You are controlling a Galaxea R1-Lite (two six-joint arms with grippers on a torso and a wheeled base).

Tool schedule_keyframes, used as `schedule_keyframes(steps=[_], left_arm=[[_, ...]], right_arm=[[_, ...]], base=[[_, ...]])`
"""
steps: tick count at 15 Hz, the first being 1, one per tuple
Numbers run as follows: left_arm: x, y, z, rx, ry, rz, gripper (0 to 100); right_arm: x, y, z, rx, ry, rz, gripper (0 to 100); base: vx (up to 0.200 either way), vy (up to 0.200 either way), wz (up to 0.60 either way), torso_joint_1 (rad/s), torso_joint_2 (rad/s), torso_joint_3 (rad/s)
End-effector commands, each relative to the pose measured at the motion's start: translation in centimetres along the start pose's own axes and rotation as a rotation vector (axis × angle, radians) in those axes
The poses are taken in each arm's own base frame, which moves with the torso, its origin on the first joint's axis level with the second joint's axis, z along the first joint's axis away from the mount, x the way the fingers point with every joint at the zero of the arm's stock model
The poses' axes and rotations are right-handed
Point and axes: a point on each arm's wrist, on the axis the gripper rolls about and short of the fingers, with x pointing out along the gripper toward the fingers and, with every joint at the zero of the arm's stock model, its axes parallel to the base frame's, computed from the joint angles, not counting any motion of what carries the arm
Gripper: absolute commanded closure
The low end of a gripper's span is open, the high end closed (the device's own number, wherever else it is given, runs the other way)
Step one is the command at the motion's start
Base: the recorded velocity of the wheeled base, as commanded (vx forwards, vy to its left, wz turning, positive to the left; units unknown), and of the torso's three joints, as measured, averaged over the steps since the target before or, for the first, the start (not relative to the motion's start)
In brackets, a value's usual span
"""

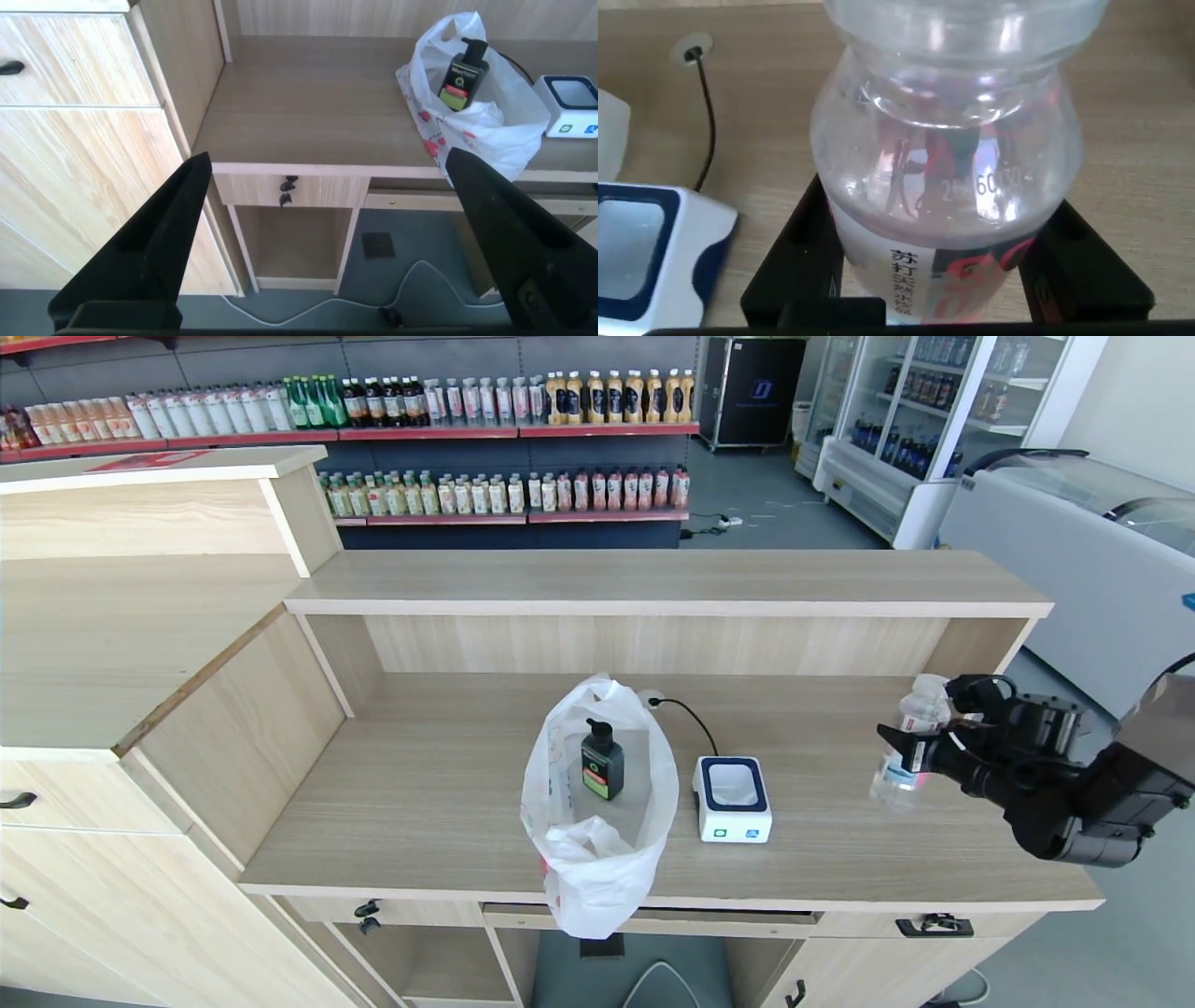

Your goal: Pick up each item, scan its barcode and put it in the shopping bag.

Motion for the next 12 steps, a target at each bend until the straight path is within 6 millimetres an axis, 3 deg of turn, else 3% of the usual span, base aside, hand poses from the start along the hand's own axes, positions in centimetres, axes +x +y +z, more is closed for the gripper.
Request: schedule_keyframes(steps=[1,2,4,5,6,8,12], left_arm=[[0.0,0.0,0.0,0.0,0.0,0.0,0],[0.0,0.0,0.0,0.0,0.0,0.0,0],[0.0,0.0,0.0,0.0,0.0,0.0,0],[0.0,0.0,0.0,0.0,0.0,0.0,0],[0.0,0.0,0.0,0.0,0.0,0.0,0],[0.0,0.0,0.0,0.0,0.0,0.0,0],[0.0,0.0,0.0,0.0,0.0,0.0,0]], right_arm=[[-6.1,3.5,11.6,0.231,-0.059,0.17,100],[-9.2,4.5,14.7,0.291,-0.053,0.284,100],[-13.0,5.8,17.8,0.326,-0.062,0.417,100],[-16.2,7.5,20.1,0.348,-0.082,0.524,100],[-18.0,8.4,21.4,0.357,-0.099,0.588,100],[-21.0,9.9,23.4,0.36,-0.115,0.732,100],[-23.1,12.6,24.7,0.288,-0.138,0.915,100]], base=[[0.0,0.0,0.0,0.0,0.0,0.0],[0.0,0.0,0.0,0.0,0.0,0.0],[0.0,0.0,0.0,0.0,0.0,0.0],[0.0,0.0,0.0,0.0,0.0,0.0],[0.0,0.0,0.0,0.0,0.0,0.0],[0.0,0.0,0.0,0.0,0.0,0.0],[0.0,0.0,0.0,0.0,0.0,0.0]])
